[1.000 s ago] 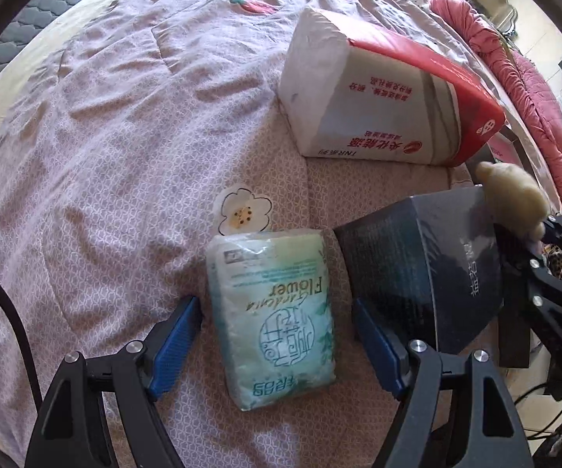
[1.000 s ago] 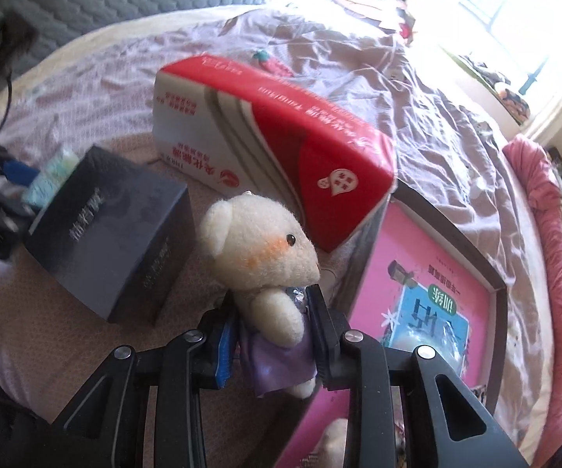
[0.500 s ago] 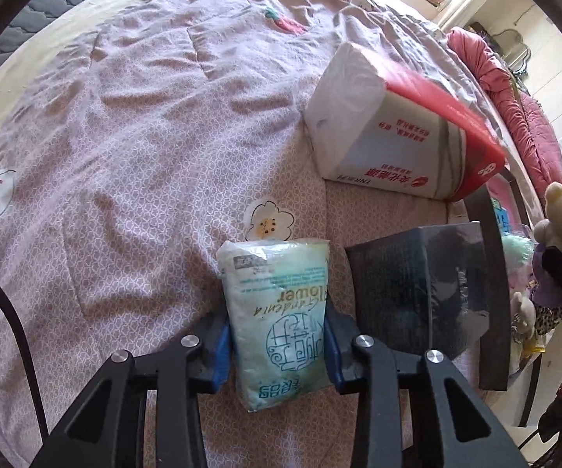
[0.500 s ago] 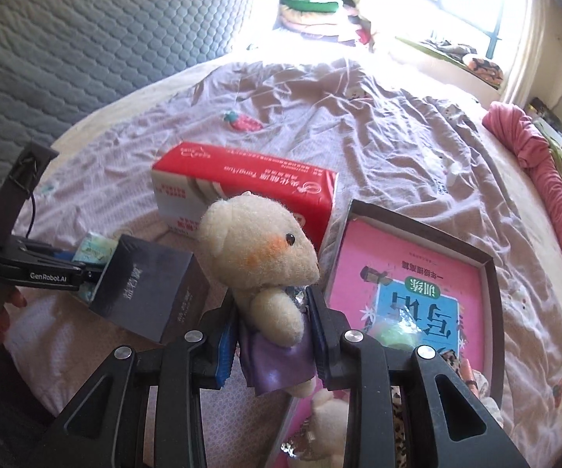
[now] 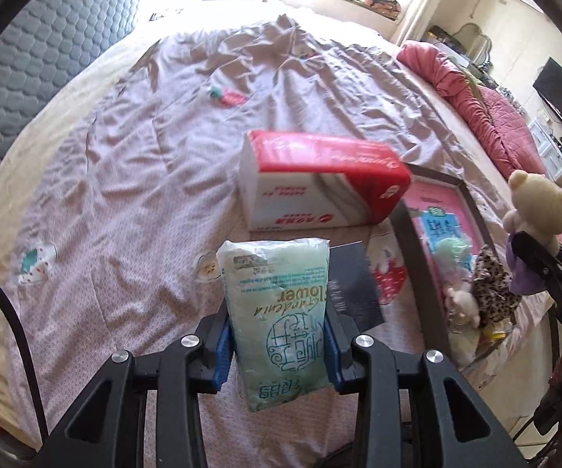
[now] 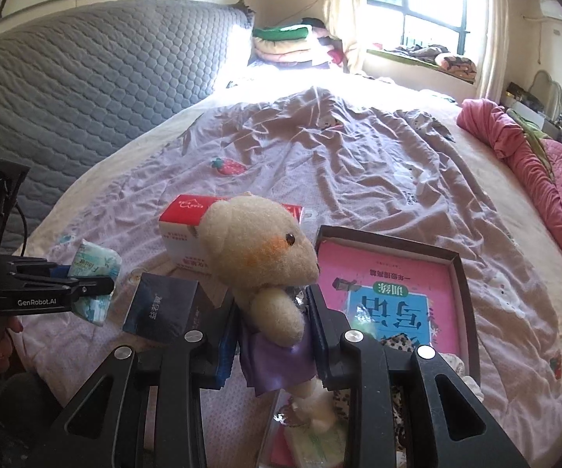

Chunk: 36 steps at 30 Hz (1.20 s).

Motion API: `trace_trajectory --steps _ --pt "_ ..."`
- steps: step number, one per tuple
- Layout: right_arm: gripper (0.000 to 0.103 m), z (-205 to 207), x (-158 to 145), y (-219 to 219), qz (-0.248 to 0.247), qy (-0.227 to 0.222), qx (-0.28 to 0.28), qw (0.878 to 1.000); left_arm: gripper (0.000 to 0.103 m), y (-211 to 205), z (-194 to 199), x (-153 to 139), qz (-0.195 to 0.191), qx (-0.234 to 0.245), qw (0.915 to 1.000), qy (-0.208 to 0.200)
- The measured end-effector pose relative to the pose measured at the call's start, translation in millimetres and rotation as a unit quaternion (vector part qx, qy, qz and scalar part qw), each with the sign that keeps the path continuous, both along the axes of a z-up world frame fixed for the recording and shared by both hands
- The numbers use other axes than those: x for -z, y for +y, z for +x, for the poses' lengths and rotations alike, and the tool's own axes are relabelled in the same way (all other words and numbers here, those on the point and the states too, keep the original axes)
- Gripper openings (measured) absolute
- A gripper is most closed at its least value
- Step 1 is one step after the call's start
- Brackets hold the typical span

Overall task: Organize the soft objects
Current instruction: 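Carry the tissue pack with the left tool while the right carries the bear to the tray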

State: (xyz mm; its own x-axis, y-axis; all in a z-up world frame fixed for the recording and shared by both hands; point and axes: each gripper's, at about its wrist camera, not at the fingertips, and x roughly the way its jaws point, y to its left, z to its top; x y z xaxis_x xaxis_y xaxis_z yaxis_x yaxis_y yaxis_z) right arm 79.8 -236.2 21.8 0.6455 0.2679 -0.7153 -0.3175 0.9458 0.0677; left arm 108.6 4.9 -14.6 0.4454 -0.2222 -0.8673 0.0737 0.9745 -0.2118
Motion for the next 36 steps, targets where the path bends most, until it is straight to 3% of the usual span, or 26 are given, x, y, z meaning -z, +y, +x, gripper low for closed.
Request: trace_trajectory --steps 7,16,25,36 --pt "0.034 -14.9 -18.3 -32.8 0.021 -0.011 0.033 0.999 0.038 -32.8 -11.1 -35.8 0.01 0.026 0.9991 -0.032" --pt "0.034 -32.8 -27.3 -93.6 0.042 -0.012 0.094 0.995 0.038 -87.9 -19.2 -56.2 0.012 0.072 0.9961 -0.05" --pt "0.034 -51.4 -29.7 -151.6 0.054 -0.016 0.154 0.986 0.038 -139.1 -29.3 -63.4 0.019 0.124 0.9905 -0.057" --pt "0.033 -60.9 -17.5 -185.2 0.054 0.002 0.194 0.98 0.038 -190.5 -41.1 -61.9 0.017 0.178 0.9821 -0.057"
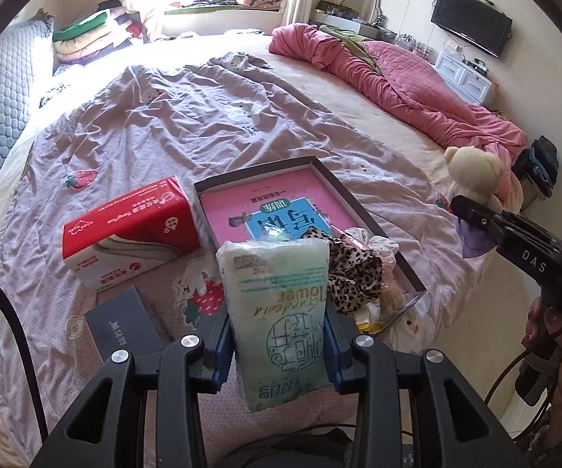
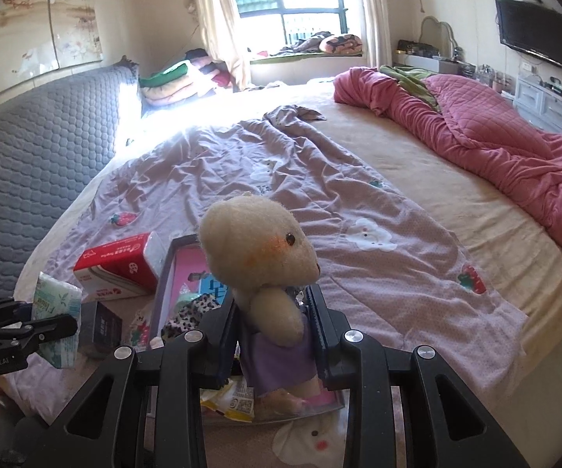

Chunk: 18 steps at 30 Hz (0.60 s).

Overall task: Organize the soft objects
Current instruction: 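Carry the tissue pack with the left tool while the right carries the bear to the tray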

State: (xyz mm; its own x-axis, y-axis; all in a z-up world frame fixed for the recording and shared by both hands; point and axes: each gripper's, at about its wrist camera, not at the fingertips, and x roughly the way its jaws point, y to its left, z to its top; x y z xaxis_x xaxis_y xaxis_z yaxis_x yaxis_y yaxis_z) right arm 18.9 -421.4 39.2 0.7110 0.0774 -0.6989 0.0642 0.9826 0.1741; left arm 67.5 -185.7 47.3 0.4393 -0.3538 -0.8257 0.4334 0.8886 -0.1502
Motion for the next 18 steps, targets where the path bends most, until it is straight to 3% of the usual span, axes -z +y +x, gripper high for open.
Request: trace_trajectory --steps 18 --pt "0.034 10.3 33.1 -9.5 0.016 0.038 0.011 0.999 0.038 -43.0 10.9 36.9 -0.005 0.041 0.9984 0.038"
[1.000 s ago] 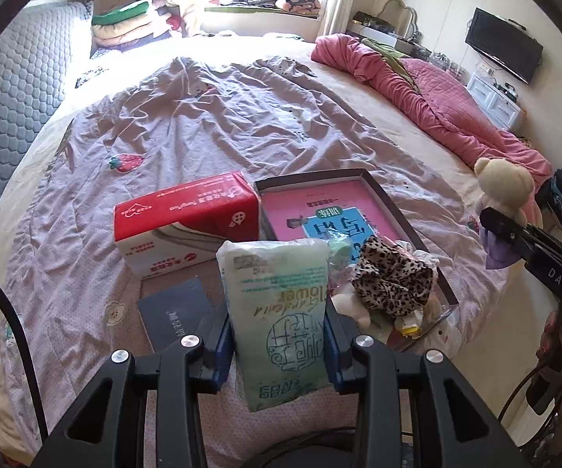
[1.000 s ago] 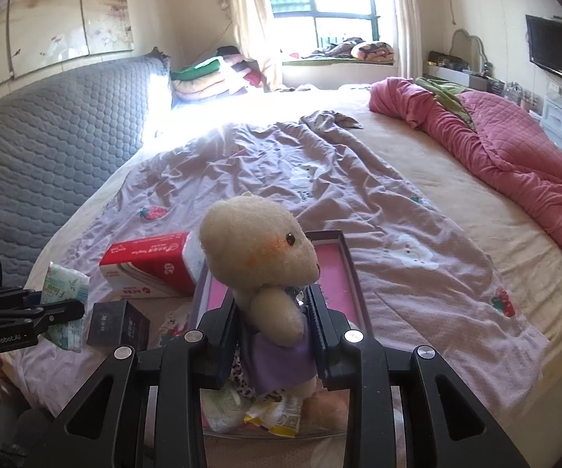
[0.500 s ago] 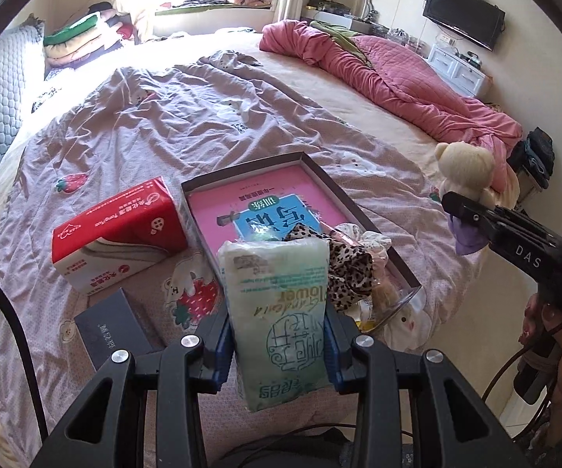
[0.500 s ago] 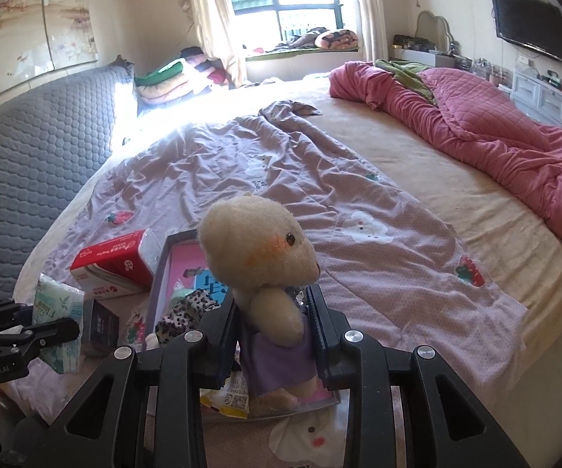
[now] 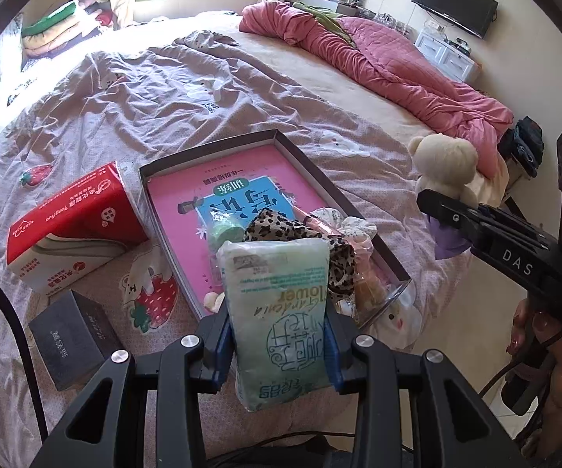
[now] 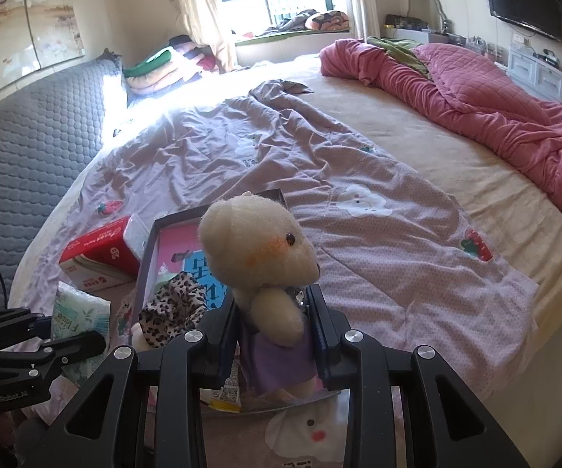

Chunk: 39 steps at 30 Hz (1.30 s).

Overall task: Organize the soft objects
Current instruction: 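Carry the tissue pack with the left tool while the right carries the bear to the tray, then lower the tissue pack into the tray with the left tool while the right lowers the bear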

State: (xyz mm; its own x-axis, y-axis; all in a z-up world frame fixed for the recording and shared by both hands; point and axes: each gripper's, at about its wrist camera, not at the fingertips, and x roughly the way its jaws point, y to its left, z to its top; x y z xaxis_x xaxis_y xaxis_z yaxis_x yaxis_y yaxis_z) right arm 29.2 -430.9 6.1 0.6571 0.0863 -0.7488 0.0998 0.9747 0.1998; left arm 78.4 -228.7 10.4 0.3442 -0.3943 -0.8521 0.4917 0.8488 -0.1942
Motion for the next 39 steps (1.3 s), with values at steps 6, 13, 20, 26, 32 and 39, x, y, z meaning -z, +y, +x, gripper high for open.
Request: trace_trajectory --steps 6,13,20,26,32,39 --pt "0.034 14.5 5.0 8.6 -0.009 0.003 -0.015 1.0 0.038 -9.4 6.9 12.1 0.003 0.005 0.9999 0.01" --pt "0.034 28.5 16.3 11.6 -0.009 0.014 -0.02 1.0 0.038 -20.8 19.1 32.7 0.004 0.011 0.9995 0.03" --pt "0.034 40.5 27.1 11.2 -0.013 0.027 -0.023 0.999 0.038 -29.8 30.2 56.4 0.011 0.018 0.9985 0.05" --pt "0.034 54.1 38.4 12.9 -0.015 0.041 -0.028 0.999 0.038 -34.2 38.0 65.2 0.017 0.023 0.9981 0.055" --pt "0.034 73.0 52.3 18.2 -0.02 0.06 -0.036 0.997 0.038 -31.2 43.1 67.6 0.01 0.017 0.9981 0.059" --pt "0.034 92.6 67.4 29.0 -0.028 0.082 -0.048 0.995 0.038 -28.4 45.1 68.6 0.005 0.015 0.998 0.061"
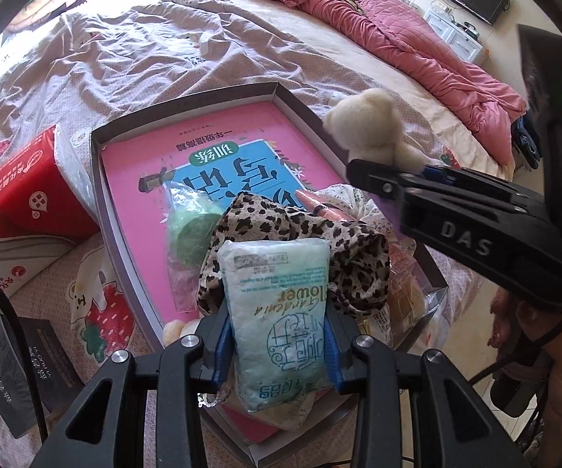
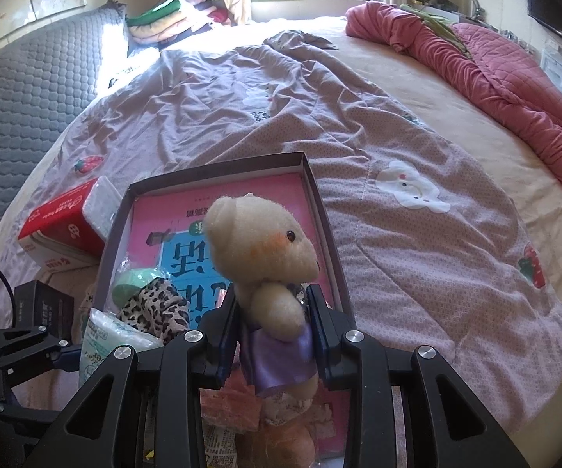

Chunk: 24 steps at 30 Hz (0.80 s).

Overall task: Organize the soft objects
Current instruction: 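Lower the tissue pack into the tray with the left tool while the right lowers the bear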

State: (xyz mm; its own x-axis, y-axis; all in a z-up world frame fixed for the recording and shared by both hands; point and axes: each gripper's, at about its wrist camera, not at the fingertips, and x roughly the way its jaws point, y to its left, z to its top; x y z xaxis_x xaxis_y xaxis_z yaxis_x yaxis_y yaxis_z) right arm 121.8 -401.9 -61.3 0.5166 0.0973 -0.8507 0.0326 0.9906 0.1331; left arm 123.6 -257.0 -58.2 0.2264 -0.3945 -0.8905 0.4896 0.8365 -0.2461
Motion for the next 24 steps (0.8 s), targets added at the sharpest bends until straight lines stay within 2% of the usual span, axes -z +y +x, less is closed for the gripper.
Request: trace_trajectory --steps 7,24 --pt "0.034 15.2 13.8 8.1 -0.017 0.026 -0.011 0.999 0.038 1.9 1.7 0.0 -0.003 0.0 1.0 0.002" --pt "0.036 13.2 26.8 5.6 0.005 0.034 -0.006 0.999 0.038 4.4 6.8 1.2 -0.007 -0.005 1.0 0.002"
